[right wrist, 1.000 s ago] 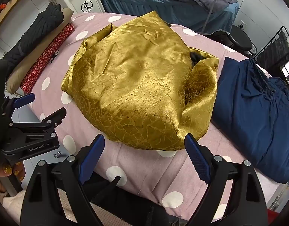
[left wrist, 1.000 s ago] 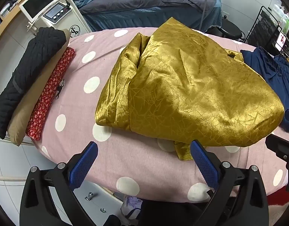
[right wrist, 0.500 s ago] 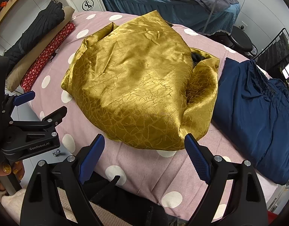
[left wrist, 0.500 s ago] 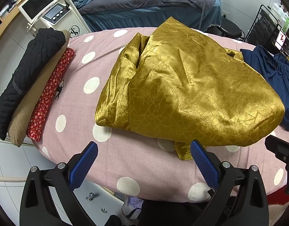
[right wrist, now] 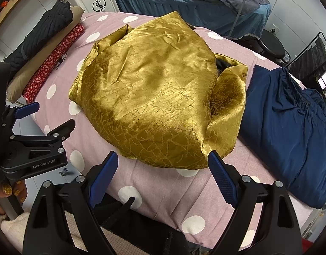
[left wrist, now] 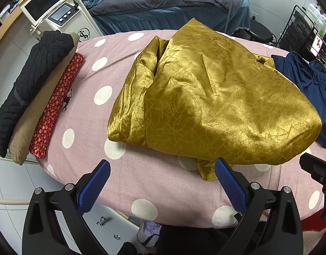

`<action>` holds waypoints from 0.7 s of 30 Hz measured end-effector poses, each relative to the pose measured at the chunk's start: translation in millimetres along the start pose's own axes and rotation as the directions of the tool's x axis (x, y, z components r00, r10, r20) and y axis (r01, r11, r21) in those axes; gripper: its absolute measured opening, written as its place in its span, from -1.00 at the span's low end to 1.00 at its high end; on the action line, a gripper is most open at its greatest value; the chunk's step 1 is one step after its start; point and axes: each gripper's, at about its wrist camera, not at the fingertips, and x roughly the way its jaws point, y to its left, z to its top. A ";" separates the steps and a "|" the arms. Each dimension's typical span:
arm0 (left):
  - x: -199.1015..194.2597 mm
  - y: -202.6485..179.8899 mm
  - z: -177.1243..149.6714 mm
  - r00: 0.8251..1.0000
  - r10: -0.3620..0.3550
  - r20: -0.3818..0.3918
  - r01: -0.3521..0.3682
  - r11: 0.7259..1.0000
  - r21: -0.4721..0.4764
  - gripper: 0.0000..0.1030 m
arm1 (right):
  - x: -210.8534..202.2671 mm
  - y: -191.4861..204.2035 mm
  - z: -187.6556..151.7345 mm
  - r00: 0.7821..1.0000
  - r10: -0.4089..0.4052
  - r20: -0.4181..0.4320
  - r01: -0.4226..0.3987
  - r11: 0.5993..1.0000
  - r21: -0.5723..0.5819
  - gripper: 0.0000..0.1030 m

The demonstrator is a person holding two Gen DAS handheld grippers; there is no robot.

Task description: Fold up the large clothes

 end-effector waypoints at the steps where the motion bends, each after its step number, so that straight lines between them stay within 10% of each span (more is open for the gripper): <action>1: -0.1 0.1 0.0 1.000 0.002 0.001 -0.002 1.000 0.000 0.87 | -0.1 -0.4 -0.2 1.000 0.000 0.001 0.000 1.000 0.002 0.66; 21: 4.3 3.7 -0.8 1.000 -0.020 0.004 0.020 1.000 -0.015 0.87 | 2.8 0.4 -0.5 1.000 -0.003 -0.018 0.003 1.000 -0.001 0.66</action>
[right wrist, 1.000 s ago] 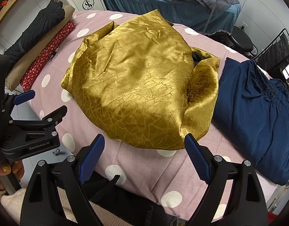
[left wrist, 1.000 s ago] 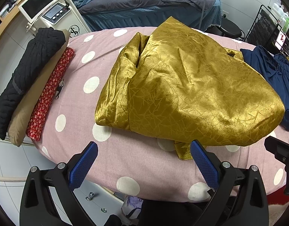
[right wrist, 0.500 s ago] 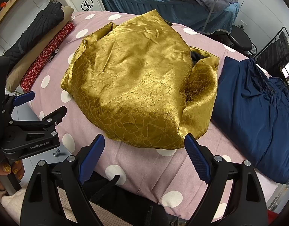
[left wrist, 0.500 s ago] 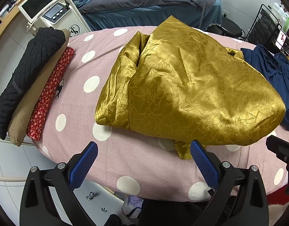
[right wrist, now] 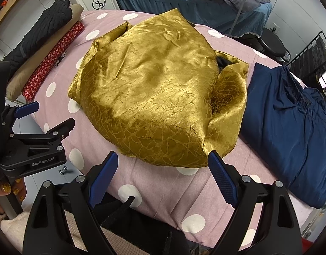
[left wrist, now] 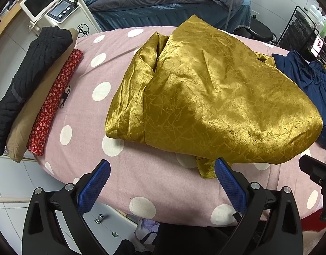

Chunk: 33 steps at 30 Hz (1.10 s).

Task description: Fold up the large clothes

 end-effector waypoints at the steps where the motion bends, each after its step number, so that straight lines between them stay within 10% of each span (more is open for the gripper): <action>1: 1.0 -0.1 0.1 1.000 -0.003 -0.003 0.003 1.000 0.000 0.87 | 0.4 -0.3 -0.2 1.000 0.001 -0.001 -0.001 1.000 0.002 0.66; 12: 24.8 26.2 20.1 0.995 -0.083 -0.056 0.076 0.990 -0.119 0.87 | 6.4 -20.8 5.5 0.995 0.087 0.037 -0.090 0.993 0.073 0.66; 28: 133.0 87.8 167.4 0.983 -0.125 -0.136 0.102 0.982 -0.161 0.87 | 41.1 -40.4 108.9 0.962 0.257 0.097 -0.268 0.954 0.133 0.66; 33: 179.4 76.7 185.7 0.972 -0.100 -0.213 0.080 0.991 -0.103 0.22 | 75.4 -22.5 151.6 0.971 0.235 0.035 -0.237 0.965 0.115 0.66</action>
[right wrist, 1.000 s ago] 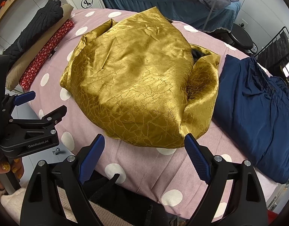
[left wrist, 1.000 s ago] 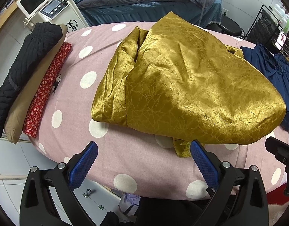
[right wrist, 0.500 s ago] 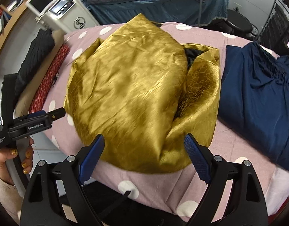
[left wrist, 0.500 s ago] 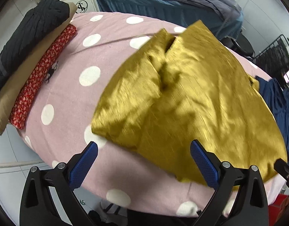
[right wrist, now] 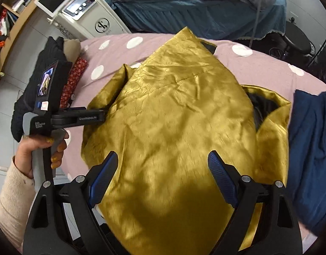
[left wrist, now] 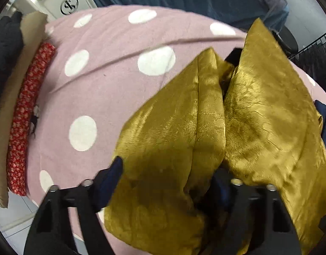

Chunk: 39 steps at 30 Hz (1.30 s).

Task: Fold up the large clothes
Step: 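Grasp the gold jacket with the left tool while the right tool grasps it too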

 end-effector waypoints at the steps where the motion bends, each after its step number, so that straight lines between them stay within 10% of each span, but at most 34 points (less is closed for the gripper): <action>1: 6.2 0.1 -0.5 0.999 -0.032 -0.017 0.032 0.999 -0.005 0.08 | 10.3 -0.9 6.5 1.000 0.004 -0.022 -0.003 1.000 0.011 0.66; 7: 14.2 4.8 -19.7 0.999 -0.031 -0.009 0.031 0.999 0.015 -0.62 | 78.4 -25.3 12.9 0.990 0.005 -0.140 0.012 0.993 0.119 0.63; 11: -0.6 11.8 -43.5 0.998 -0.063 0.031 0.062 0.997 0.034 -0.71 | 88.0 -11.2 -9.8 0.987 0.034 -0.158 -0.034 0.999 0.002 -0.98; 21: -29.7 -5.4 -144.0 0.992 -0.108 0.058 0.103 0.991 0.084 -0.72 | 65.5 -21.0 -140.0 0.970 0.013 -0.242 -0.055 0.984 -0.167 -0.99; 27: -17.5 -17.4 -197.1 0.990 -0.141 -0.007 0.141 0.989 0.047 -0.72 | 50.1 -39.8 -190.1 0.965 0.015 -0.260 -0.044 0.994 -0.105 -0.78; 29: -16.4 -18.5 -211.0 0.990 -0.141 -0.015 0.141 0.989 0.034 -0.72 | 33.7 -33.7 -173.9 0.981 0.024 -0.191 -0.046 0.992 -0.116 0.31; 31: -18.0 -19.6 -219.6 0.988 -0.152 -0.025 0.153 0.987 0.045 -0.72 | 16.2 -23.5 -152.9 0.997 0.024 -0.069 -0.034 0.987 -0.156 0.70; 39: -25.2 -32.5 -244.4 0.994 -0.109 -0.026 0.111 0.985 0.131 -0.72 | 19.3 9.5 0.8 0.994 0.073 0.078 -0.063 0.990 -0.128 0.70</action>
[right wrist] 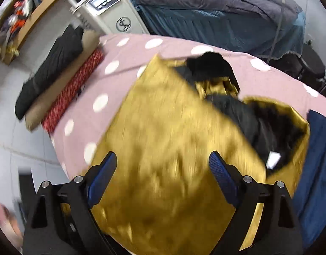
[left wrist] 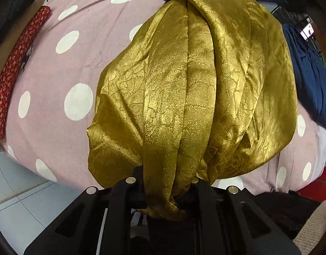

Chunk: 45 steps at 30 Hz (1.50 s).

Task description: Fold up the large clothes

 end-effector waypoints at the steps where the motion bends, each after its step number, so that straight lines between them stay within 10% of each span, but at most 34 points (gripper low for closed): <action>1: 0.6 -2.5 -1.1 1.000 0.005 0.003 -0.005 1.000 -0.004 -0.72 | 9.6 -2.2 16.4 1.000 0.005 -0.009 -0.005 1.000 0.027 0.70; 7: 2.1 -5.0 -5.5 0.999 0.032 0.005 -0.032 0.999 -0.009 -0.72 | 79.4 -12.6 62.2 0.988 0.049 -0.146 -0.033 0.993 0.111 0.70; 13: 7.5 26.1 5.8 1.000 0.014 -0.015 -0.016 0.993 -0.117 -0.70 | 75.7 -1.4 1.7 0.958 0.139 -0.252 -0.154 0.987 -0.042 -0.69; 30: 44.9 17.3 50.9 0.997 0.050 -0.057 -0.053 0.997 -0.059 -0.40 | 8.5 -94.2 -302.7 0.818 0.059 -0.572 0.064 0.979 0.192 -0.75; 35: 47.3 4.0 56.5 0.995 0.092 -0.025 -0.093 0.994 -0.057 0.41 | -35.8 -91.7 -283.3 0.902 -0.033 -0.430 0.147 0.961 0.235 0.10; 40: 41.9 0.9 71.3 0.992 0.124 0.000 -0.123 0.989 -0.077 0.45 | -96.8 -72.6 -210.6 0.983 -0.068 -0.169 0.103 0.972 0.212 0.34; 45: 36.2 -4.8 80.8 0.989 0.145 0.010 -0.144 0.987 -0.073 0.45 | -92.5 -51.5 -133.9 0.994 -0.087 -0.068 0.092 0.993 0.077 0.48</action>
